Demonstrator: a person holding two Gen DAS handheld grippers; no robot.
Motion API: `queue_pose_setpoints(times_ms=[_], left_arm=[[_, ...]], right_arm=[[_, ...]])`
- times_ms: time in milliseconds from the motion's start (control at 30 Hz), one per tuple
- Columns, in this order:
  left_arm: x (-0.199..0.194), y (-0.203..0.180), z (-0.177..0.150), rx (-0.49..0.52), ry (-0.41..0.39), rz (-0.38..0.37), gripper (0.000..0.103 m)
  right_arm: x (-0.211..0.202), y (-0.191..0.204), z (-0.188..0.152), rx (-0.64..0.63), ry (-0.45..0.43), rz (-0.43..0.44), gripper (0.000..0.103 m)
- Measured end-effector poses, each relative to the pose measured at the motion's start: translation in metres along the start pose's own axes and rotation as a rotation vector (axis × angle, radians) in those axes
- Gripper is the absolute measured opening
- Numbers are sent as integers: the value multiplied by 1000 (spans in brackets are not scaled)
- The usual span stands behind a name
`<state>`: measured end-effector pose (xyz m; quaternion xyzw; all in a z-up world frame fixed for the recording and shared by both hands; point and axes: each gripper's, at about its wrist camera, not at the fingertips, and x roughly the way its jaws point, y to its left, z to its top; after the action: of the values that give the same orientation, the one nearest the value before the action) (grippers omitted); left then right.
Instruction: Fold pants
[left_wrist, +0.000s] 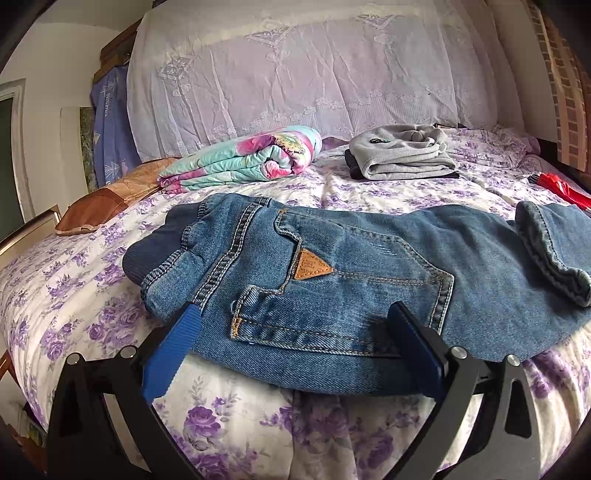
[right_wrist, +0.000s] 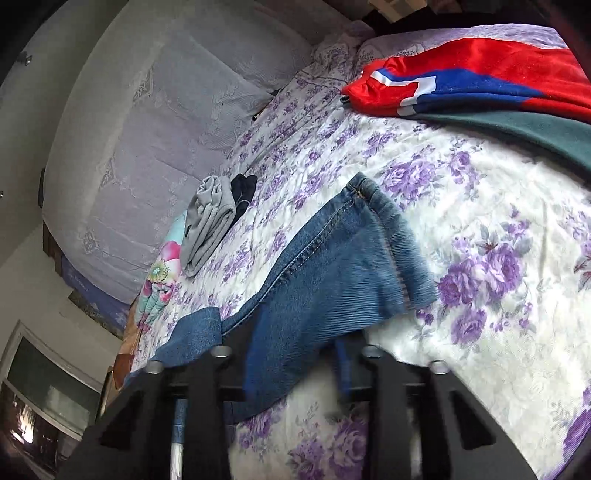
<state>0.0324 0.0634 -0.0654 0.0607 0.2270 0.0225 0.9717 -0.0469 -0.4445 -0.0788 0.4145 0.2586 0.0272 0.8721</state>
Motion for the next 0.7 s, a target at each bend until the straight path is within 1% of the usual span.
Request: queue_pose_setpoints(times_ms=[33, 67, 100, 133, 200, 233, 267, 300, 333, 367, 433, 500, 567, 600, 633, 700], left_arm=[[0, -1, 0, 1, 0, -1, 98], [0, -1, 1, 1, 0, 1, 98], [0, -1, 1, 1, 0, 1, 98], [0, -1, 1, -1, -1, 2, 98], [0, -1, 0, -1, -1, 3, 98], [0, -1, 1, -1, -2, 2, 98], [0, -1, 1, 0, -1, 1, 98], [0, -1, 1, 1, 0, 1, 98], [0, -1, 1, 2, 1, 2, 98], [0, -1, 1, 3, 1, 2, 98], [0, -2, 2, 4, 2, 4, 98], [0, -2, 2, 2, 3, 4, 98], [1, -2, 3, 0, 3, 1, 98], [1, -2, 3, -1, 5, 0, 98], [2, -2, 3, -1, 6, 0, 98], [2, -3, 3, 0, 8, 1, 98]], right_arm=[[-7, -3, 4, 37, -20, 59, 8], [-17, 1, 6, 48, -32, 105, 8], [-28, 10, 8, 24, -42, 136, 7], [-39, 22, 9, -22, -54, 146, 7], [-46, 32, 7, -77, -52, 122, 7], [-42, 28, 5, -93, -39, 78, 7], [-34, 13, 2, -74, -18, 12, 7], [-24, -8, -3, -8, 20, -28, 7], [-18, -27, -9, 54, 47, -14, 5], [-20, -33, -13, 64, 33, 9, 6], [-29, -15, -13, -8, -6, 4, 7], [-33, 16, -6, -120, -48, -9, 7], [-34, 66, -1, -295, -99, -17, 7], [-30, 96, -4, -394, -116, -4, 7], [-24, 126, -9, -484, -119, 15, 7], [0, 188, -38, -698, -87, 51, 7]])
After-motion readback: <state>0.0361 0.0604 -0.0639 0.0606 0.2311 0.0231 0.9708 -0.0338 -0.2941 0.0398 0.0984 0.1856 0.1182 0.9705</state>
